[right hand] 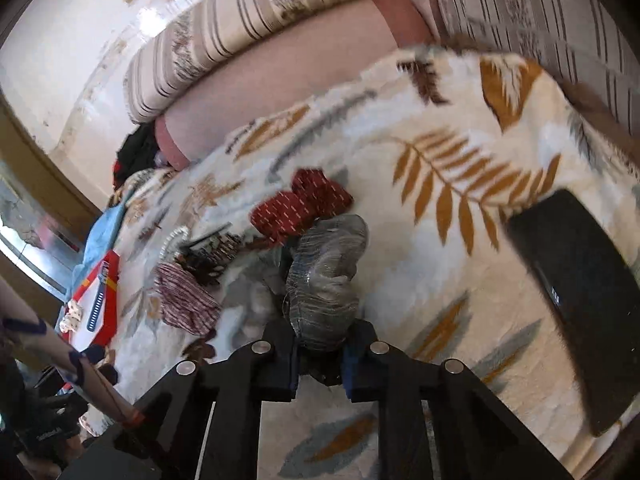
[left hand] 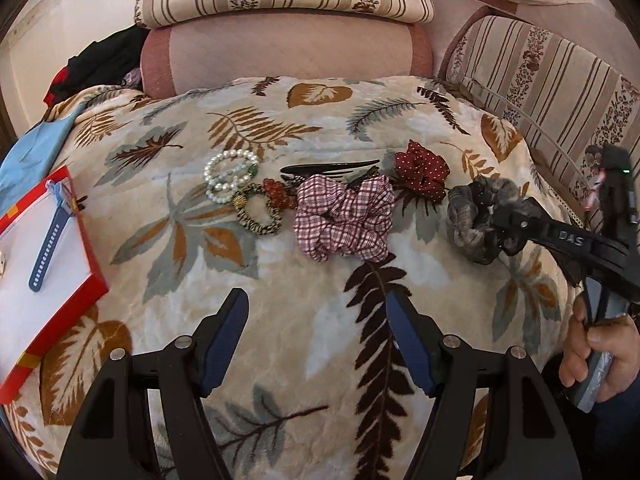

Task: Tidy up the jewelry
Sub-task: 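Grasp the grey sheer scrunchie with the right tool while the left grasps the plaid scrunchie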

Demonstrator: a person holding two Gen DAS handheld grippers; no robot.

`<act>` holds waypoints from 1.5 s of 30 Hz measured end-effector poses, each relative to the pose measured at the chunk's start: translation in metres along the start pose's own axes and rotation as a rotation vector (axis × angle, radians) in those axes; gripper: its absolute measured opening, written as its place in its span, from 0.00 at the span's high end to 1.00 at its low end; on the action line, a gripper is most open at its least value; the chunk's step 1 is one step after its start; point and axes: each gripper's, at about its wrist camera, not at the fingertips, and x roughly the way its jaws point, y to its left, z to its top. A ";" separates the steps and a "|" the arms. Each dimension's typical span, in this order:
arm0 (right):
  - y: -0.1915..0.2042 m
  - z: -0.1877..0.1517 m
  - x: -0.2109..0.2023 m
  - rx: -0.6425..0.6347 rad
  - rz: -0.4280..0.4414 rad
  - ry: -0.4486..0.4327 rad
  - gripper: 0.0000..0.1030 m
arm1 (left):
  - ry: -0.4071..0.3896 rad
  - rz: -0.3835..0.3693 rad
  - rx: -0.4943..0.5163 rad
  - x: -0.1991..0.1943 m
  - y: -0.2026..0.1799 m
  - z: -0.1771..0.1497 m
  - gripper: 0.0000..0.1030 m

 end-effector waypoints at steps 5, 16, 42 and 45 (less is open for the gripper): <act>0.000 0.001 -0.007 0.008 0.034 -0.026 0.84 | -0.022 0.012 0.020 0.018 -0.003 0.018 0.31; -0.007 0.004 -0.007 0.046 0.067 -0.026 0.84 | 0.008 0.118 0.079 0.100 -0.017 0.055 0.26; -0.001 0.004 -0.019 0.021 0.104 -0.086 0.84 | -0.143 0.009 0.037 0.019 -0.028 0.030 0.91; 0.001 0.003 -0.021 0.014 0.103 -0.094 0.84 | -0.155 0.001 0.028 0.011 -0.026 0.029 0.91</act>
